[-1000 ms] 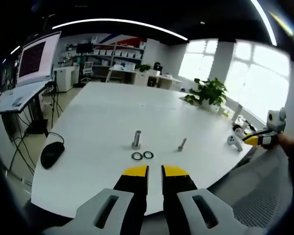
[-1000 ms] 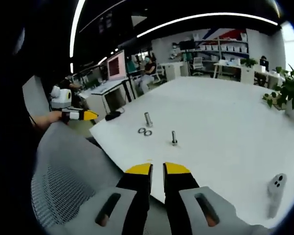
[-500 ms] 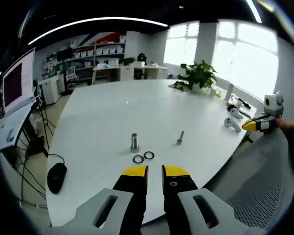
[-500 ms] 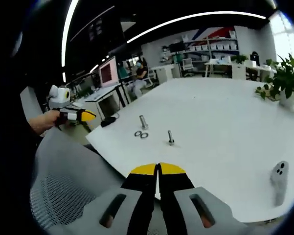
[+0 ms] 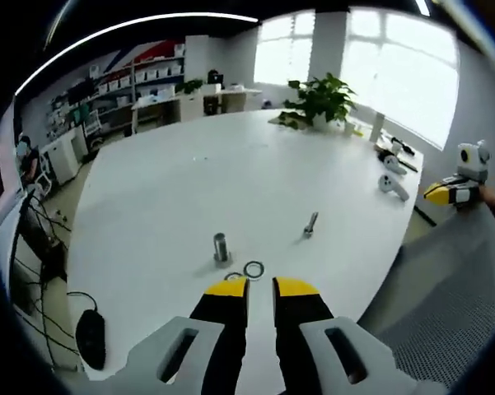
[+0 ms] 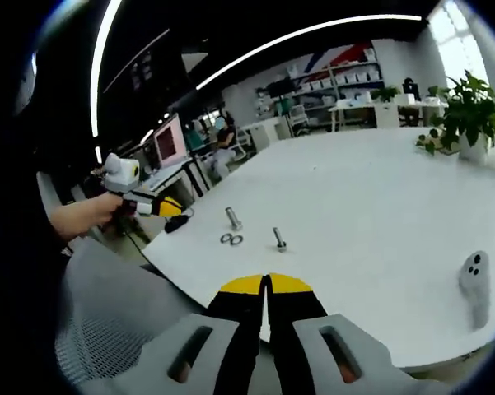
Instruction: Place the washer onto the threaded stud by aligning its center hole with the stud, sliding it down to the base, and recovering from edge contact or off-axis alignment until the washer reaches the visible bottom stop.
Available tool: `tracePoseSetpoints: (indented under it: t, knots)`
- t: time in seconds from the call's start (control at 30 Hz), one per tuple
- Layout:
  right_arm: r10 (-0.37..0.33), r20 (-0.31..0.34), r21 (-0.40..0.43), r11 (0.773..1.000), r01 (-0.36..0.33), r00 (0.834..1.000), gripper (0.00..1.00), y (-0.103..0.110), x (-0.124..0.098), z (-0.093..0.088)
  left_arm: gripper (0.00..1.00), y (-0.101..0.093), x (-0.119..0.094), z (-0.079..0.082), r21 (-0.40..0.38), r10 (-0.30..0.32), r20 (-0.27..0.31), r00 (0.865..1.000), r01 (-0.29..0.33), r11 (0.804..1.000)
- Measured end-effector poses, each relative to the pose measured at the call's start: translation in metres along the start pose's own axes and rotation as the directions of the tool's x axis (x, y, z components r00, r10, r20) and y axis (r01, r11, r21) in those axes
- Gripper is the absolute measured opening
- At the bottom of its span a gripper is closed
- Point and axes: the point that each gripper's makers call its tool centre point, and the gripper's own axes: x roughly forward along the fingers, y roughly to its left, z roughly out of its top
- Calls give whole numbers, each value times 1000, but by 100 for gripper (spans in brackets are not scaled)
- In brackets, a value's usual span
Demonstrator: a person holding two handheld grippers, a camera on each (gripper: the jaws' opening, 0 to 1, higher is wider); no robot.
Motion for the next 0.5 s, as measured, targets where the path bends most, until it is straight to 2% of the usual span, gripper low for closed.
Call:
tracePoseSetpoints:
  t: [0.2, 0.37, 0.5]
  knots:
    - [-3, 2, 20, 1000, 2, 1000, 4, -2, 2, -1, 9, 5, 24, 2, 50, -26, -52, 998, 29, 998]
    - [-6, -13, 29, 1000, 6, 1000, 4, -3, 3, -4, 9, 17, 49, -15, 61, -45, -127, 991, 53, 997]
    - [-5, -31, 52, 999, 6, 1000, 4, -2, 4, -7, 9, 29, 68, -29, 43, -36, -162, 986, 44, 998]
